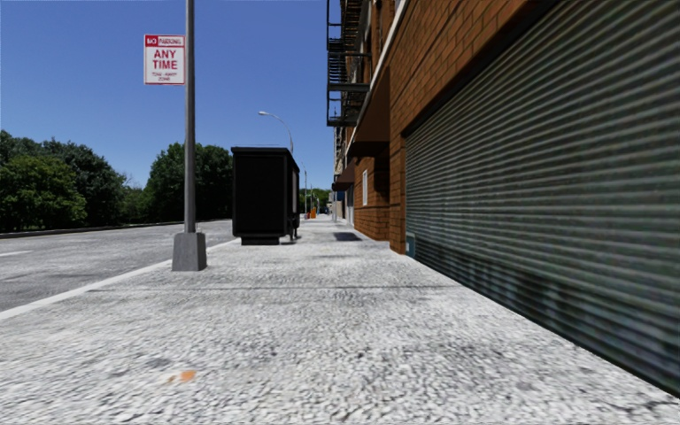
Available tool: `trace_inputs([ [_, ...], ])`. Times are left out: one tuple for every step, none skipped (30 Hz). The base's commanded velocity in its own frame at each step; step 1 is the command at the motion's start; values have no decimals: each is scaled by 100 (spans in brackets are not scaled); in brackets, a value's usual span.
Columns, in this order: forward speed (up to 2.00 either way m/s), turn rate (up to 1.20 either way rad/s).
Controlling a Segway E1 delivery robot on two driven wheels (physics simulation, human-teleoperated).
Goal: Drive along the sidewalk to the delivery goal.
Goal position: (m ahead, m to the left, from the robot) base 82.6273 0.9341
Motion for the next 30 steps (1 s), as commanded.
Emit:
trace_inputs([
  [200, 0],
  [200, 0],
  [200, 0],
  [200, 0],
  [200, 0],
  [200, 0],
  [200, 0],
  [200, 0],
  [200, 0],
  [200, 0],
  [200, 0],
  [200, 0],
  [200, 0],
  [200, 0],
  [200, 0],
  [200, 0],
  [200, 0],
  [200, 0],
  [200, 0],
  [200, 0],
  [200, 0],
  [200, 0],
  [200, 0],
  [200, 0],
  [200, 0],
  [200, 0],
  [200, 0],
  [200, 0],
  [200, 0],
  [200, 0],
])
